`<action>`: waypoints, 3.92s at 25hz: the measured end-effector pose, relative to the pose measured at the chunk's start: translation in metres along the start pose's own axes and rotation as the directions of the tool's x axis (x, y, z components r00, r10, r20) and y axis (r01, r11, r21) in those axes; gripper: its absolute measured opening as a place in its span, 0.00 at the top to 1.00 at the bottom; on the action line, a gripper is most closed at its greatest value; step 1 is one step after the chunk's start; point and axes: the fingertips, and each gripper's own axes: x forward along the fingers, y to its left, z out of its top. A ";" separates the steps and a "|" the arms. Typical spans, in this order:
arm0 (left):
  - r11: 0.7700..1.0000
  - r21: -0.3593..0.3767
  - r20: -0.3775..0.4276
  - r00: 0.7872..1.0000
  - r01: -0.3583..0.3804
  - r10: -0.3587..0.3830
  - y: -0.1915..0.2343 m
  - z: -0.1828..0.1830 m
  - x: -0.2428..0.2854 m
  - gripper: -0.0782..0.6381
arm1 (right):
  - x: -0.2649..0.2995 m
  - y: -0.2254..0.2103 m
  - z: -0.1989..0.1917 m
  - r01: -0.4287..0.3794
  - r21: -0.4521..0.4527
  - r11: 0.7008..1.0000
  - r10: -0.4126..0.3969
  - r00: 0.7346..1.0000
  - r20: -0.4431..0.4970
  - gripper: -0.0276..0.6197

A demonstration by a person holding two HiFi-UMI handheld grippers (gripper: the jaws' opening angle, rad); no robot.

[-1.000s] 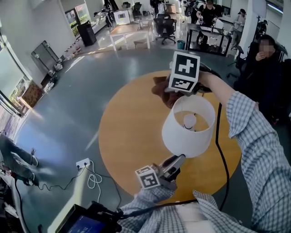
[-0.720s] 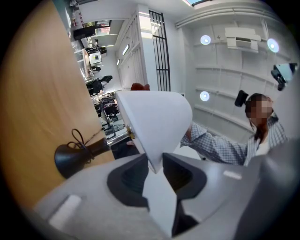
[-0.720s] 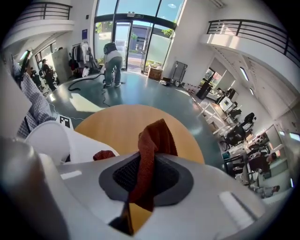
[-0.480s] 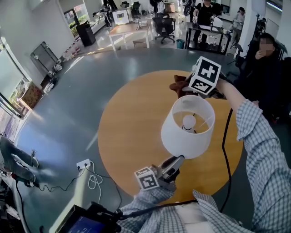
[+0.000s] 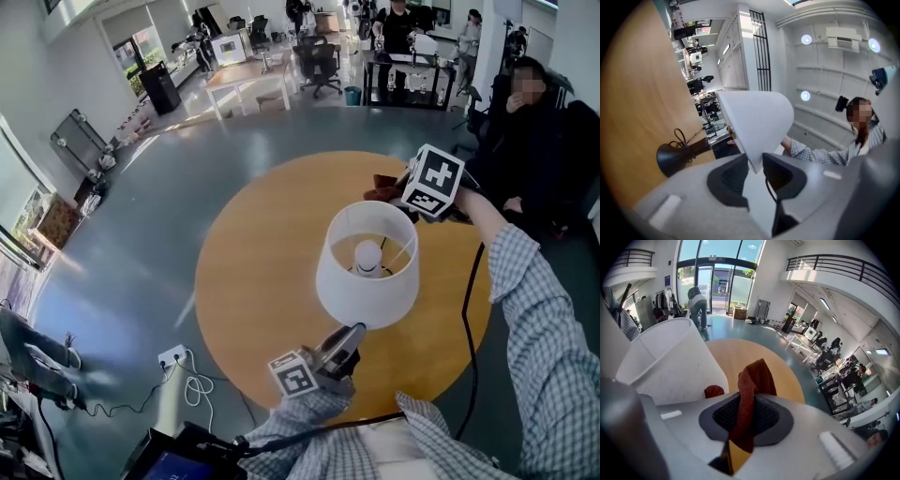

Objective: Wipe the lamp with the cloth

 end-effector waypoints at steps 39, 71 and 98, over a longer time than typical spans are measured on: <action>1.000 0.002 -0.045 0.999 -0.004 0.004 -0.006 0.006 -0.005 0.74 | -0.078 0.222 -0.037 0.018 0.385 0.923 -0.217 0.848 0.482 0.86; 0.130 0.743 -0.584 0.543 0.656 0.604 -0.098 0.101 0.021 0.65 | -0.071 0.221 -0.048 -0.028 0.412 0.911 -0.211 0.826 0.523 0.86; -0.022 0.430 -0.611 0.308 0.903 0.729 -0.076 0.078 0.053 0.75 | -0.078 0.201 -0.050 0.023 0.440 0.898 -0.273 0.813 0.514 0.86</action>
